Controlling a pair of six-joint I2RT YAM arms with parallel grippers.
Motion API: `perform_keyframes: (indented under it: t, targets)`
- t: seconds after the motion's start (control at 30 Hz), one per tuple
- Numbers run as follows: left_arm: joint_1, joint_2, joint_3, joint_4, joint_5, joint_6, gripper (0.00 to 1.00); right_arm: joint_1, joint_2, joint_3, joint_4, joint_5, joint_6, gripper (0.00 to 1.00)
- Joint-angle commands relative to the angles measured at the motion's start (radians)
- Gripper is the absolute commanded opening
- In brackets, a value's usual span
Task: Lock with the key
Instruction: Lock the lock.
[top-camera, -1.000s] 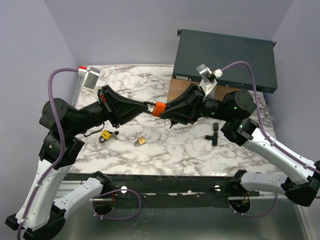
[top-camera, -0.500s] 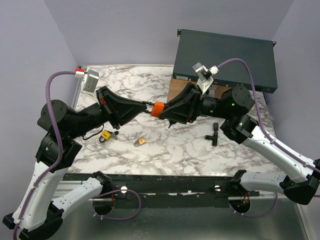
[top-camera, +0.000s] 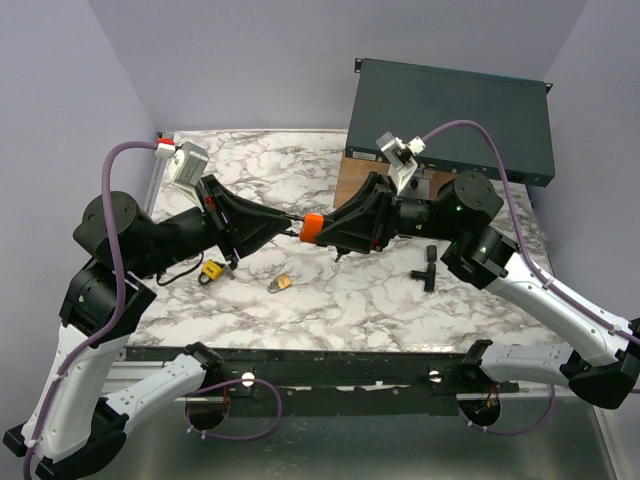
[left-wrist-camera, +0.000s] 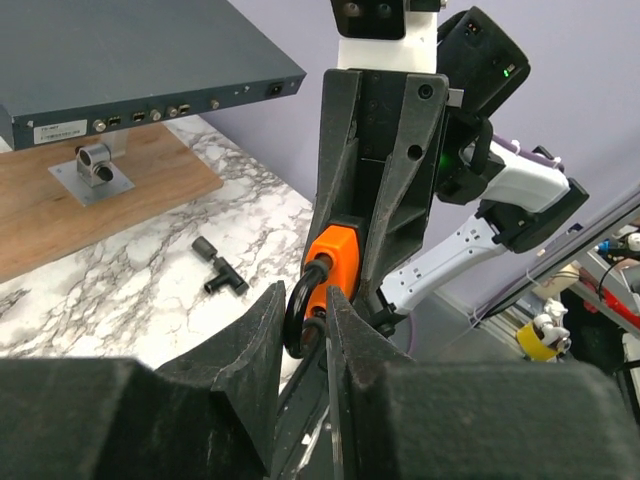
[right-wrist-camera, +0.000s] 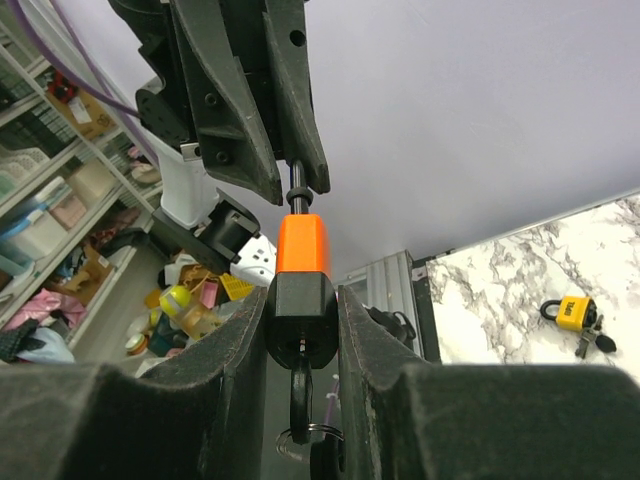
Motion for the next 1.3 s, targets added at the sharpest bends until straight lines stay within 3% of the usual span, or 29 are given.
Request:
perform_keyframes:
  t: [0.0, 0.2, 0.5, 0.6, 0.83, 1.17, 1.27]
  targets:
    - [-0.007, 0.007, 0.047, -0.084, -0.003, 0.056, 0.22, 0.006, -0.036, 0.057, -0.025, 0.031, -0.035, 0.01]
    - [-0.007, 0.030, 0.069, -0.131, 0.037, 0.077, 0.24, 0.006, -0.034, 0.066, -0.022, 0.005, -0.030, 0.01]
    - [-0.006, 0.035, 0.072, -0.119, 0.081, 0.073, 0.16, 0.006, -0.015, 0.076, -0.026, -0.082, -0.028, 0.01]
    - [-0.005, 0.038, 0.082, -0.126, 0.092, 0.080, 0.24, 0.006, -0.012, 0.082, -0.043, -0.103, -0.036, 0.01]
    - [-0.002, 0.032, 0.097, -0.138, 0.113, 0.097, 0.27, 0.006, -0.023, 0.086, -0.067, -0.101, -0.047, 0.01]
    - [-0.001, 0.030, 0.081, -0.132, 0.164, 0.105, 0.16, 0.007, -0.016, 0.098, -0.065, -0.107, -0.044, 0.01]
    - [0.001, 0.026, 0.082, -0.130, 0.170, 0.105, 0.07, 0.007, -0.009, 0.101, -0.068, -0.110, -0.044, 0.01]
